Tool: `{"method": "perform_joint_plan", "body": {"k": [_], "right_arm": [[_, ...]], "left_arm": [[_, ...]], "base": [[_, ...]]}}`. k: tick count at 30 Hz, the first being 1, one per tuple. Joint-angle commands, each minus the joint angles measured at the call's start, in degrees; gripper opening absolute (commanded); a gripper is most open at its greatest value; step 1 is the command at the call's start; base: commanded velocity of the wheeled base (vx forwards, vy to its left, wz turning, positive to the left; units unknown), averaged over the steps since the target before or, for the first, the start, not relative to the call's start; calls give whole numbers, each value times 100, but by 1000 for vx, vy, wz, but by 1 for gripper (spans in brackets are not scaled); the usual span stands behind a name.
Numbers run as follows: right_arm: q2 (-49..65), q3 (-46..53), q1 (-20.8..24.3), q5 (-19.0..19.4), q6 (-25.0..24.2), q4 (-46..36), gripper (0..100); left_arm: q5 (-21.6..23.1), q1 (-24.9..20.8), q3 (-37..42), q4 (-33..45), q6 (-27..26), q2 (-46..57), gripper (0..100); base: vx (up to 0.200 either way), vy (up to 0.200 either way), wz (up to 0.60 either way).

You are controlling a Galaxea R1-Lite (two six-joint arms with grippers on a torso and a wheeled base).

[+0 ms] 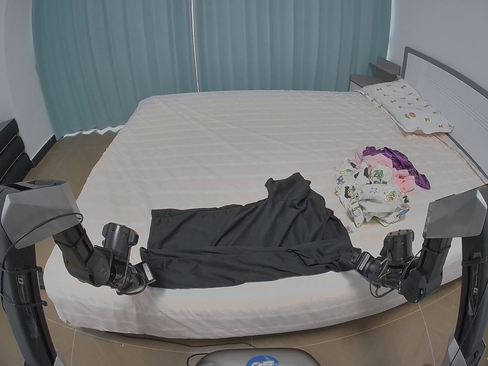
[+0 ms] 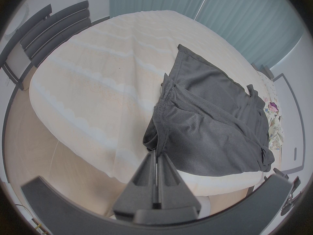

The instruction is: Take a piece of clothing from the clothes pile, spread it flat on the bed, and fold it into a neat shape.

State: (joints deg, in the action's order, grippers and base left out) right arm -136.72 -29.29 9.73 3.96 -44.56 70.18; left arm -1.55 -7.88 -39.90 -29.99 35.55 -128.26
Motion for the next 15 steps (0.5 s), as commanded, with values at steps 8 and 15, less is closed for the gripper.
{"method": "perform_joint_plan", "body": {"k": [8, 15], "right_arm": [[-329, -235, -6, -370, 44, 31, 0], [-206, -112, -103, -528, 35, 83, 0]], "left_arm": [[5, 14, -9, -7, 5, -33, 0], [5, 40, -9, 11, -13, -6, 0]], "base": [[0, 0, 0], [0, 0, 0]]}}
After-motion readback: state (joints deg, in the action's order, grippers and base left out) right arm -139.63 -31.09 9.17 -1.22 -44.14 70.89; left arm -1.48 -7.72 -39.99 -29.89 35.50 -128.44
